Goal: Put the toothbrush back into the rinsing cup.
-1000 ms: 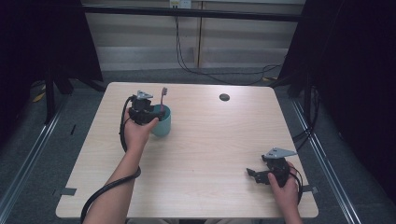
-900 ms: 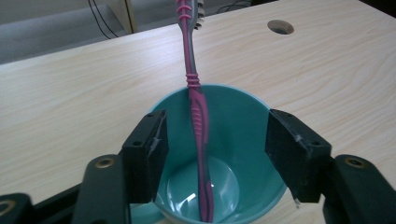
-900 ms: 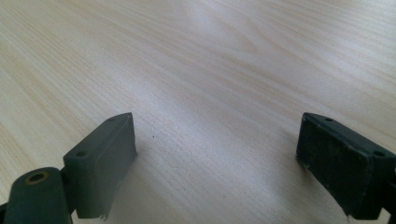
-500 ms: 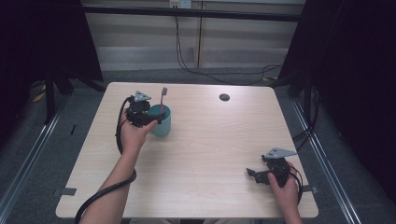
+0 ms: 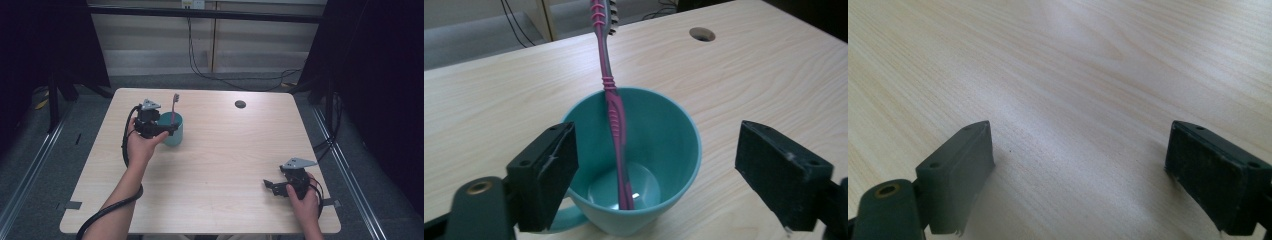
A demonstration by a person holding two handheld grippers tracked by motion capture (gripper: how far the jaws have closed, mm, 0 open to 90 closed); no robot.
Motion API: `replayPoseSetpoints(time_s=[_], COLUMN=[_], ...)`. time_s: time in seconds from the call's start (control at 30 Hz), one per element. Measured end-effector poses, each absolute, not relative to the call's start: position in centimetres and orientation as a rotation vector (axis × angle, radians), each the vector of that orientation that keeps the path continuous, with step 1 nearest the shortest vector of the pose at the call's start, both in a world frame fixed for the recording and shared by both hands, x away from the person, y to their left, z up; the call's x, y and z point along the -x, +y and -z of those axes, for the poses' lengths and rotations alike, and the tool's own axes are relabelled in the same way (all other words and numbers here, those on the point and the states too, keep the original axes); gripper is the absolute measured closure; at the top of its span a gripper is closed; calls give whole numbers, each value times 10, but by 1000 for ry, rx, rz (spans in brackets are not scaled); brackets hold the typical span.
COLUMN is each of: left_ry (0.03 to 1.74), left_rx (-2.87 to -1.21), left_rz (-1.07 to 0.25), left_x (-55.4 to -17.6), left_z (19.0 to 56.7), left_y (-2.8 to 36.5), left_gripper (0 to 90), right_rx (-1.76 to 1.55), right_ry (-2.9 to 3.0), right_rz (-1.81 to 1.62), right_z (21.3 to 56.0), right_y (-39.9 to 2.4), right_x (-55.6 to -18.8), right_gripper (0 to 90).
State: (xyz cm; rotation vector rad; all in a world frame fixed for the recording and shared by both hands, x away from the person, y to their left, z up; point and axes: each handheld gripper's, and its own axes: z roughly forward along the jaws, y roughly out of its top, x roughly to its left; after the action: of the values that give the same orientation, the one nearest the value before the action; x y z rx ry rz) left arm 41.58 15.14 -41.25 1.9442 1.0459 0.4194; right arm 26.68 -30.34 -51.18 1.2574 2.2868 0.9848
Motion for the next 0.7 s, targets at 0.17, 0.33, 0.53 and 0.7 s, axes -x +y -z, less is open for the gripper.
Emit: replayPoseSetpoints(time_s=[0.17,0.33,0.53,0.7], left_ry=[1038,1032,1014,992], left_rx=[-1943,-1937,-1944,-1946], left_rz=[-389,-362,-342,-320], left_x=[-413,-407,-401,-393], left_z=[413,414,416,420], left_y=[152,151,149,145], left_gripper=[153,151,151,151], right_rx=[-1256,-1257,-1257,-1260], right_ry=[2287,2287,2287,2286], right_rz=[-985,-985,-985,-984], right_z=[512,512,512,512], right_y=[-303,-303,-303,-303], right_x=[-267,-267,-267,-267], right_gripper=[113,114,114,113])
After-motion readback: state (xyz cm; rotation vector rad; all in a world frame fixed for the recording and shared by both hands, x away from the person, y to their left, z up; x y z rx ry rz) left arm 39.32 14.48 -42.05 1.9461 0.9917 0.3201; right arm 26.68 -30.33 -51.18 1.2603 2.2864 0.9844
